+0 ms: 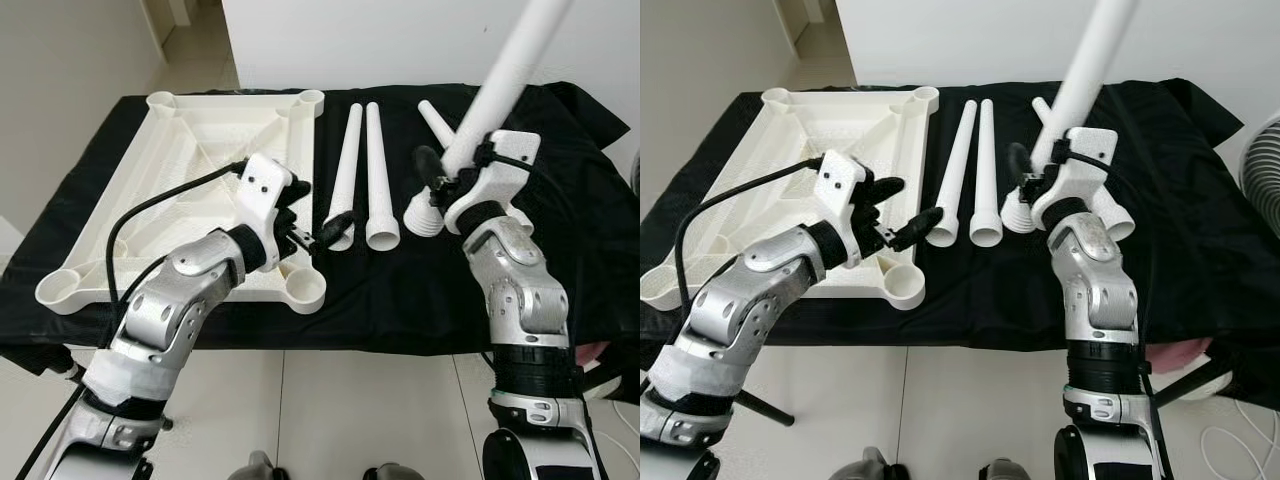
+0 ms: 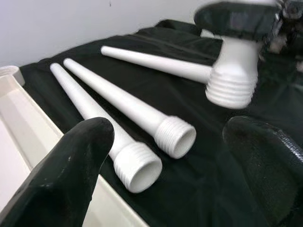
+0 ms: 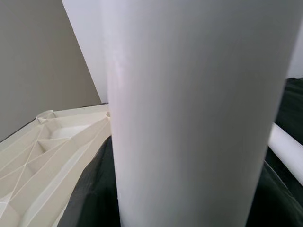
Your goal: Building children table
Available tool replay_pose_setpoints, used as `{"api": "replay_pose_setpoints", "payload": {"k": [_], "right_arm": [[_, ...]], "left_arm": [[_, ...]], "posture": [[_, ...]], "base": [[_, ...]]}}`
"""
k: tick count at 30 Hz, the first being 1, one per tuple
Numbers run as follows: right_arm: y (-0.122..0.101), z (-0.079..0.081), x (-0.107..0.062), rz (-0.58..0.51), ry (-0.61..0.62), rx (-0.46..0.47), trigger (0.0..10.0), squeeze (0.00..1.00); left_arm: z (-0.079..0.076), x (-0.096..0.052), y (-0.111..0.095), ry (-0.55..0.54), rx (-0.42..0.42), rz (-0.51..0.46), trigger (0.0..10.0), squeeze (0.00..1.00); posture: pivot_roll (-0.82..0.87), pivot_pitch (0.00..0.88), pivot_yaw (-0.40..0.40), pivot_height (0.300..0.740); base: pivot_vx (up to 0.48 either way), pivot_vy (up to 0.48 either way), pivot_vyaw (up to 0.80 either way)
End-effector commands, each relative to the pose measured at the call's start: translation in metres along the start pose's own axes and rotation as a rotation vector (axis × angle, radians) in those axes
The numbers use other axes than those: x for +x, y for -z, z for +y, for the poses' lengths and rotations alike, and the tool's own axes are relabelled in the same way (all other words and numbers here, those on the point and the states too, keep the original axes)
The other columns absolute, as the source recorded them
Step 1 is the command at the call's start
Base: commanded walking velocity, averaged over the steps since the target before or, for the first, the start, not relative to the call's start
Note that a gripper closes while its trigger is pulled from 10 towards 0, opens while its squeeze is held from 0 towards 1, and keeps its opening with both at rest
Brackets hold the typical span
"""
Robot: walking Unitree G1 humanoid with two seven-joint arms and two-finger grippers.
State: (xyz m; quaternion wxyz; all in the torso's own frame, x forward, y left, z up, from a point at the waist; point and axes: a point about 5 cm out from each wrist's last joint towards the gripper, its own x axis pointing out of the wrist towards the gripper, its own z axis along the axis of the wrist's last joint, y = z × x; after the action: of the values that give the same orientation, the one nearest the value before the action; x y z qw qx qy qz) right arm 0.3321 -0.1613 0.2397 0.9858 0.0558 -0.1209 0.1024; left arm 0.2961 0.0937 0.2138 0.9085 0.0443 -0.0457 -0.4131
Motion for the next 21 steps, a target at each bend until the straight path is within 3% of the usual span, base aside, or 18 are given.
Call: {"api": "replay_pose_setpoints", "payload": {"k": [1,3,8,21], "right_arm": [[-0.002,0.0,0.001,-0.019,-0.004,0.001,10.0,0.0],[-0.003,-0.001,0.003,-0.026,-0.005,-0.005,10.0,0.0],[-0.004,-0.002,0.004,-0.029,-0.004,-0.011,10.0,0.0],[-0.005,-0.005,0.004,-0.041,0.002,-0.024,10.0,0.0]], "left_arm": [[-0.01,-0.007,0.005,0.192,0.02,0.022,10.0,0.0],[-0.008,-0.021,0.021,0.247,0.046,0.106,10.0,0.0],[-0.007,-0.031,0.037,0.287,0.065,0.188,10.0,0.0],[0.006,-0.047,0.076,0.229,0.112,0.371,10.0,0.0]], "posture": [[-0.13,0.041,0.085,0.74],[-0.13,0.043,0.082,0.74],[-0.13,0.044,0.079,0.74],[-0.13,0.044,0.081,0.74]], "base": [[0.0,0.0,0.0],[0.0,0.0,0.0],[0.0,0.0,0.0],[0.0,0.0,0.0]]}}
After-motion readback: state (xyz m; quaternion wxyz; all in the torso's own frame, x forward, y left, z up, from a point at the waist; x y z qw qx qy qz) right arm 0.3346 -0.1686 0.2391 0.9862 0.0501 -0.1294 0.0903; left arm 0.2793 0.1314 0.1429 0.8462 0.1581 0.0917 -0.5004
